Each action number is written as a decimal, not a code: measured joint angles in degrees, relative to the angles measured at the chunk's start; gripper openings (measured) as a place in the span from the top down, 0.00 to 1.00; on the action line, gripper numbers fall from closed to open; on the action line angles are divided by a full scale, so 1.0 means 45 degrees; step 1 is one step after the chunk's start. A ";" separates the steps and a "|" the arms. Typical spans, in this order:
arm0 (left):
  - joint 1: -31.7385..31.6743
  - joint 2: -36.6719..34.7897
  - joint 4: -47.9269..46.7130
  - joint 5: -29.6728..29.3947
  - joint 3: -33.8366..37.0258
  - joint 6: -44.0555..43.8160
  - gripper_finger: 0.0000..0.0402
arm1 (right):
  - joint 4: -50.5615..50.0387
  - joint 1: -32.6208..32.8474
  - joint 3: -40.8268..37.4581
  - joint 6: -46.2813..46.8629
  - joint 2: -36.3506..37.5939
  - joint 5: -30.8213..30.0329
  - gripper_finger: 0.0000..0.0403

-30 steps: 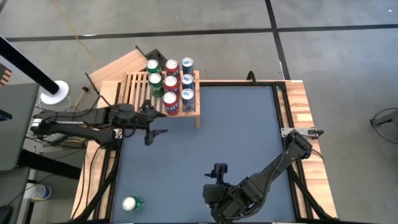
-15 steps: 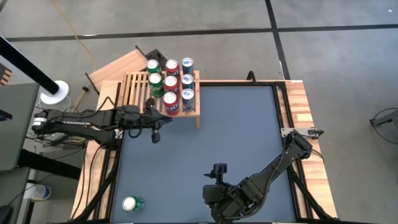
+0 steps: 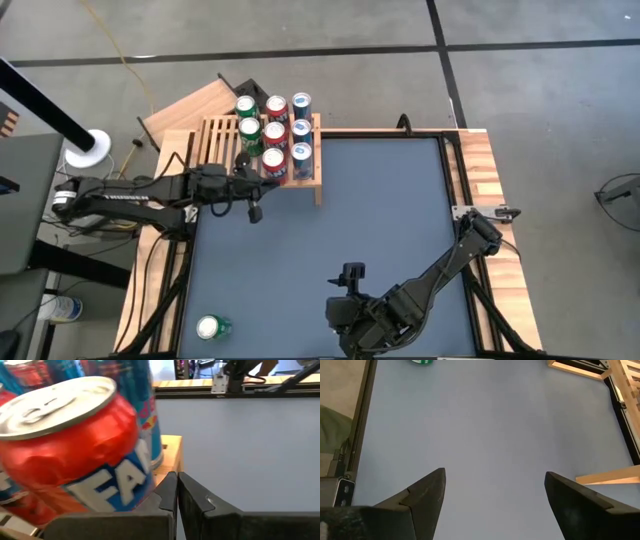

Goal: Place canned beverage on shelf
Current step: Put the red soda can on the shelf aligned with the other red soda cans

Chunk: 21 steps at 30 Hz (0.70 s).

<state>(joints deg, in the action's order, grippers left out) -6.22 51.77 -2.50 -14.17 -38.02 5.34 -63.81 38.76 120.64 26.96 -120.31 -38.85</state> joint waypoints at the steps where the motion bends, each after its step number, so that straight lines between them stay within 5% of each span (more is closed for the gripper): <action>1: -0.0092 0.0000 0.0005 0.0034 0.0000 0.0005 1.00 | 0.0000 0.0000 0.0000 0.0000 0.0000 0.0000 0.18; 21: -0.1044 0.0000 0.0020 0.0539 0.0000 -0.0019 1.00 | 0.0039 0.0000 0.0000 0.0005 0.0000 0.0003 0.18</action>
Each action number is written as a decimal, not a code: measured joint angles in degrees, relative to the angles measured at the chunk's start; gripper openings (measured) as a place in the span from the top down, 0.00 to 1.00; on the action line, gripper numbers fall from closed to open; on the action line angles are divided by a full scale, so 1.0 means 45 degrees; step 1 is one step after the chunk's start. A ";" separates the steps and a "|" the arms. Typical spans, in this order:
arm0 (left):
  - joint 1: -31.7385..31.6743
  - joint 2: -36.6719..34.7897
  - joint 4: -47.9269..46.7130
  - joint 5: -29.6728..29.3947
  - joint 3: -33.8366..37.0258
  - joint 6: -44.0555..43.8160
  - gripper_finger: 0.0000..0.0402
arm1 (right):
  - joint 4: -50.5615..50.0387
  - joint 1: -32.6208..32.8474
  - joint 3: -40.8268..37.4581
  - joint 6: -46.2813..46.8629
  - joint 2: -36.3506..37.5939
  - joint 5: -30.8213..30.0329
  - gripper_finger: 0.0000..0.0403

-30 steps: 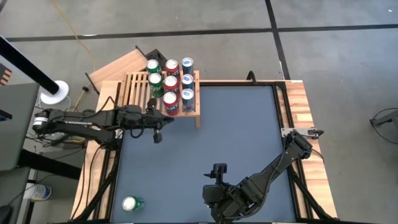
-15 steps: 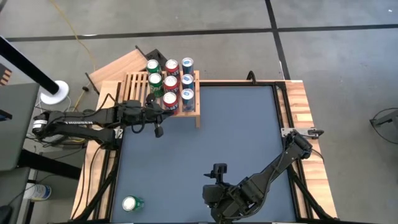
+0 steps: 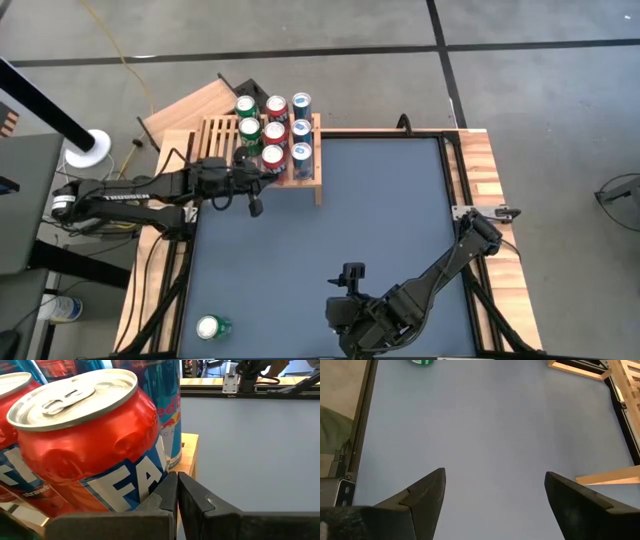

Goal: Place canned beverage on shelf
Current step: Put the red soda can on the shelf aligned with the other red soda cans, then adjust the green soda can on the shelf

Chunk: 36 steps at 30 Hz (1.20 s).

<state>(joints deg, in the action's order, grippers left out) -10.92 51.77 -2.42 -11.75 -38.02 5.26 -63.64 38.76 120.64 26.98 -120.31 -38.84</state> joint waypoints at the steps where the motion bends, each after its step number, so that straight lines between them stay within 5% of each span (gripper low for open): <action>1: -0.0042 0.0000 0.0005 0.0013 0.0000 0.0011 1.00 | 0.0005 0.0000 0.0000 0.0000 0.0000 -0.0003 0.18; 24: -0.0049 -0.1249 -0.0727 0.1234 -0.0248 -0.0336 1.00 | 0.0148 0.0000 0.0000 0.0005 0.0005 0.0002 0.18; 36: -0.0087 -0.2439 -0.2587 -0.0362 -0.2276 0.0688 1.00 | 0.0157 0.0000 0.0000 0.0005 0.0005 0.0002 0.18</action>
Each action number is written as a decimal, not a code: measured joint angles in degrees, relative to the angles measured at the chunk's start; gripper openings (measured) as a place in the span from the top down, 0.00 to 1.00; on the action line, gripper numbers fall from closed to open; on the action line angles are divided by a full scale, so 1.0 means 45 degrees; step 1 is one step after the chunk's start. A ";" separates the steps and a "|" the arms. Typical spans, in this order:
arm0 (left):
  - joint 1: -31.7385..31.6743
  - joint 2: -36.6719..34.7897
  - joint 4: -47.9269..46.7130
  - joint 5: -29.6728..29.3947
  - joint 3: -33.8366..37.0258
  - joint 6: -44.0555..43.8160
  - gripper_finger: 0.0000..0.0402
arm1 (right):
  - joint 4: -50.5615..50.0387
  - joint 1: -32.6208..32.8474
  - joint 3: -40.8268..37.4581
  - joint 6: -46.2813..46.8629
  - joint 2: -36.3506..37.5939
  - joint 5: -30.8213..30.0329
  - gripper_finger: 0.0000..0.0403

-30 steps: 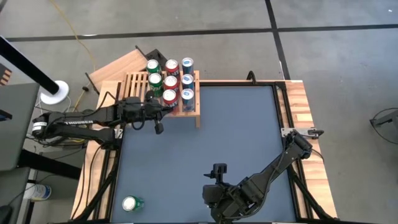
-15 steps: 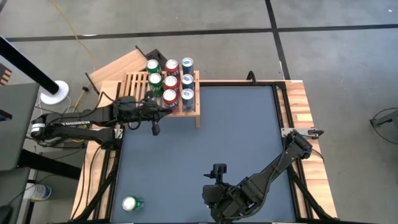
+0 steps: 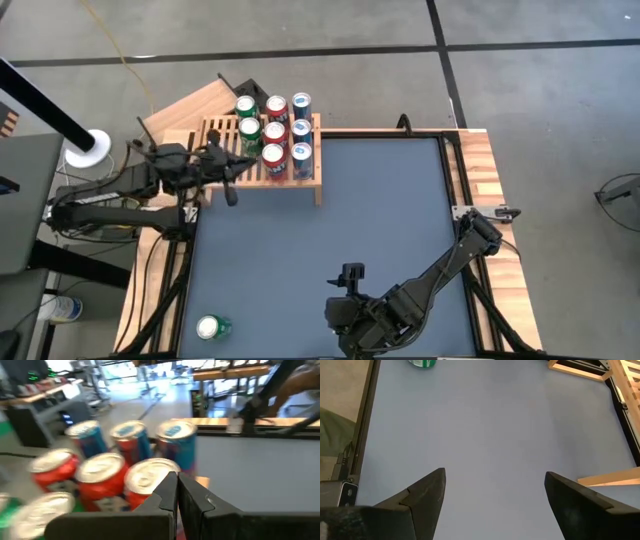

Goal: Place canned beverage on shelf
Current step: Adjust the green soda can on the shelf

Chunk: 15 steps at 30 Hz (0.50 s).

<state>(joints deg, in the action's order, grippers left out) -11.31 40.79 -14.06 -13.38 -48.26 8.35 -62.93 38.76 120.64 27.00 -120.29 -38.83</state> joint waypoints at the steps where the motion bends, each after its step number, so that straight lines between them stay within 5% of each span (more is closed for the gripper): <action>1: -0.0066 0.0065 -0.0138 -0.0247 -0.0185 0.0185 1.00 | -0.0001 -0.0001 0.0000 0.0000 0.0000 0.0000 0.18; 15: -0.2864 0.1581 -0.2967 -0.2003 -0.3047 0.0195 0.98 | 0.0038 0.0000 0.0000 -0.0009 0.0004 0.0000 0.18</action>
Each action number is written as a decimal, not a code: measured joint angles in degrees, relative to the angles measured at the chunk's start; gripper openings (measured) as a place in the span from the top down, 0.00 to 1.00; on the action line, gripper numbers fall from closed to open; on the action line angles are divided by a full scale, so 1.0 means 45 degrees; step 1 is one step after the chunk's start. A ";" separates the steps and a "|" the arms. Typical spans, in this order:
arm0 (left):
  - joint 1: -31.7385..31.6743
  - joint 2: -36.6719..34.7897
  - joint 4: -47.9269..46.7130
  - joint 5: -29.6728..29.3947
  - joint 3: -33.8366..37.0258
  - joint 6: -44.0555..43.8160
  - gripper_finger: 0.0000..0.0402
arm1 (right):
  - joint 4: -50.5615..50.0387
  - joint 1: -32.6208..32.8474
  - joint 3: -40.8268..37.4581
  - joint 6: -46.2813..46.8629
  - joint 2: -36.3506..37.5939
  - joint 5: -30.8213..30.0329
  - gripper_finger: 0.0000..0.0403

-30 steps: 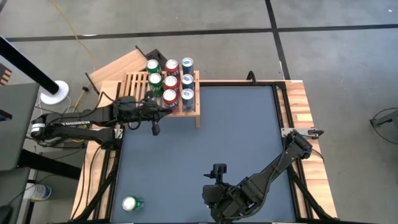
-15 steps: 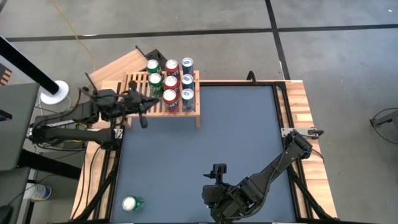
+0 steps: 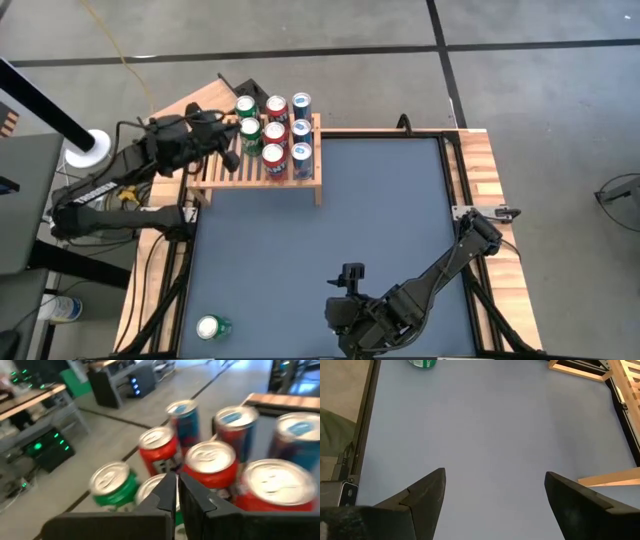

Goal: Place canned beverage on shelf
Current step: Adjust the green soda can on the shelf

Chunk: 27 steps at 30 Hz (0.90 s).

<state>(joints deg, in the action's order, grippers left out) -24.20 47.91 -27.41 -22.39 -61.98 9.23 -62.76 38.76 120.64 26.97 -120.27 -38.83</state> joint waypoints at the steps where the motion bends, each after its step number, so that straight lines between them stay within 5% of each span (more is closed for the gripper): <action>1: -0.0215 0.0047 -0.0070 0.0014 0.0000 -0.0071 0.97 | -0.0009 0.0000 0.0000 -0.0001 -0.0001 0.0000 0.18; 16: -0.3361 0.1161 -0.0064 0.3732 -0.0295 -0.3111 0.42 | -0.0045 0.0044 0.0000 -0.0064 0.0001 0.0029 0.18; 27: -0.3567 0.2735 -0.1408 0.3876 -0.1399 -0.2923 0.32 | -0.0045 -0.0155 0.0000 -0.0103 0.0001 0.0039 0.18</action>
<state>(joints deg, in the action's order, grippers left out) -40.25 60.21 -33.75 -4.95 -68.27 -3.92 -62.96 38.06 120.64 26.50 -120.27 -38.65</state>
